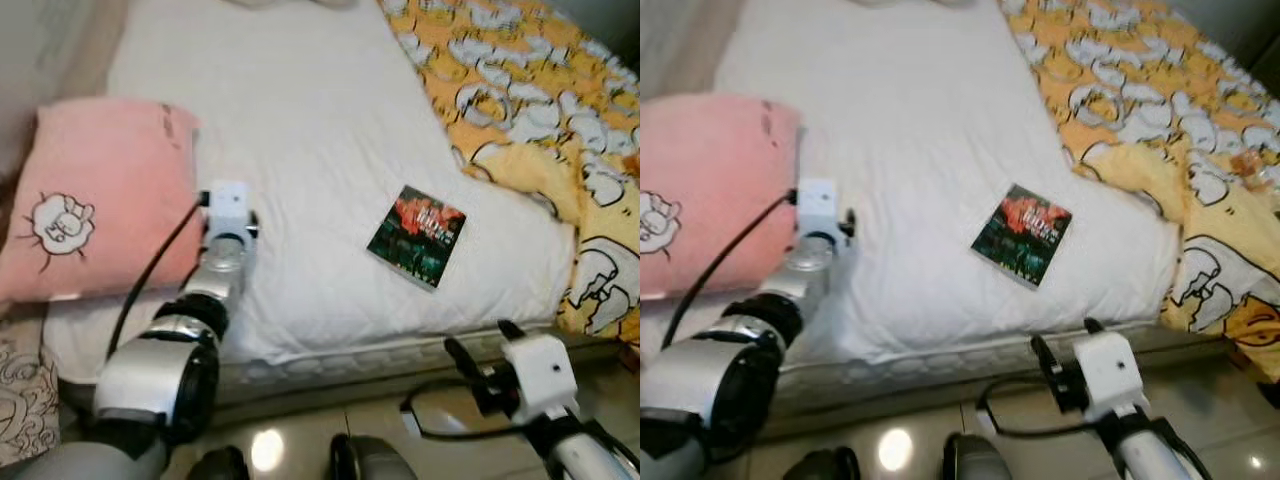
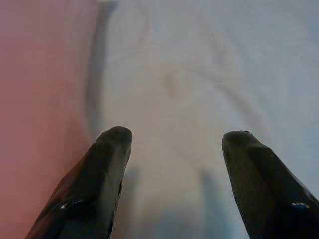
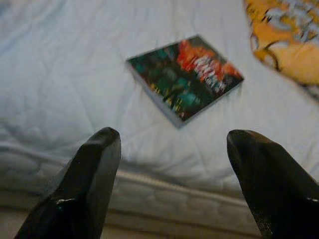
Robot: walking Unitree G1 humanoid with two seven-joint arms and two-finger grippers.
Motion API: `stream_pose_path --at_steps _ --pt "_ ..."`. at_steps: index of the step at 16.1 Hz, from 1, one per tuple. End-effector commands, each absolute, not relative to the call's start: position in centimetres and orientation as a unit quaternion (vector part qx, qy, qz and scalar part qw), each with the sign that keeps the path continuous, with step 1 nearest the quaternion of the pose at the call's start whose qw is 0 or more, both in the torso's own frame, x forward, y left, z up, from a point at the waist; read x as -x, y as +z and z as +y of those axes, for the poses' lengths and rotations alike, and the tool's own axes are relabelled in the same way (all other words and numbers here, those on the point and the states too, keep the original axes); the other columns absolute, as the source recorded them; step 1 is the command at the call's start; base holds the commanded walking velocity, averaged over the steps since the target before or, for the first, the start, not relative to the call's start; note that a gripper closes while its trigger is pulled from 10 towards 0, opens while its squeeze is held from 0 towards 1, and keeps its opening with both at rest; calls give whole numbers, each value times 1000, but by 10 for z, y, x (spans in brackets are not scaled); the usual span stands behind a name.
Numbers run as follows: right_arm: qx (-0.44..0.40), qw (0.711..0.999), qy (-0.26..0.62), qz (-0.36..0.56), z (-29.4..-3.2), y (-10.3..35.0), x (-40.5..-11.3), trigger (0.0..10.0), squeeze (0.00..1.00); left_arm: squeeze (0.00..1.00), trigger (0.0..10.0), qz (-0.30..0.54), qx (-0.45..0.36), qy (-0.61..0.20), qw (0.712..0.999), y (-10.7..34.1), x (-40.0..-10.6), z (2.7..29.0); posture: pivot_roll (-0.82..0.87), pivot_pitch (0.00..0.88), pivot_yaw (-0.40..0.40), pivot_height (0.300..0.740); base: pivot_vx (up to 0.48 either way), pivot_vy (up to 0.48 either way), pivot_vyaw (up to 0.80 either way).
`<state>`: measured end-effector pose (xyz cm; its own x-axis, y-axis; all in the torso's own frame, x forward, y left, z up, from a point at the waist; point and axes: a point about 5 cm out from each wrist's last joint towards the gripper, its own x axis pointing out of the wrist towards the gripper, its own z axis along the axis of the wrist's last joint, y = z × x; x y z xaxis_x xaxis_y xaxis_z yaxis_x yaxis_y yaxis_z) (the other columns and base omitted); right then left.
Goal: Clean up the room
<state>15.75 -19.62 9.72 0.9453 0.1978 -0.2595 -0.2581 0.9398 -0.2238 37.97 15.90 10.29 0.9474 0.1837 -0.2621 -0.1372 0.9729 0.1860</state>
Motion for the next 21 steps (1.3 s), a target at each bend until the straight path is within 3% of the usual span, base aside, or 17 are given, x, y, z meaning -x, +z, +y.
stream_pose_path --at_steps 1,4,6,11,18,21 --pt "130 976 117 129 -200 99 -154 10000 0 0 10000 161 -96 96 978 97 -377 165 -450 247 -125 732 0 0 0" --pt "122 974 124 147 -201 97 -155 10000 0 0 10000 215 -125 105 963 79 -366 180 -427 255 -136 732 0 0 0" --pt "120 973 128 150 -200 98 -158 10000 0 0 10000 234 -156 143 949 75 -360 205 -414 255 -143 732 0 0 0" --pt "117 972 137 149 -197 98 -167 10000 0 0 10000 171 -210 261 926 112 -365 257 -387 237 -140 732 0 0 0" --pt "112 972 135 156 -197 93 -170 10000 0 0 10000 199 -252 312 894 100 -343 293 -379 223 -129 732 0 0 0" --pt "105 973 128 160 -198 90 -172 10000 0 0 10000 176 -304 320 880 113 -342 306 -366 202 -112 732 0 0 0"
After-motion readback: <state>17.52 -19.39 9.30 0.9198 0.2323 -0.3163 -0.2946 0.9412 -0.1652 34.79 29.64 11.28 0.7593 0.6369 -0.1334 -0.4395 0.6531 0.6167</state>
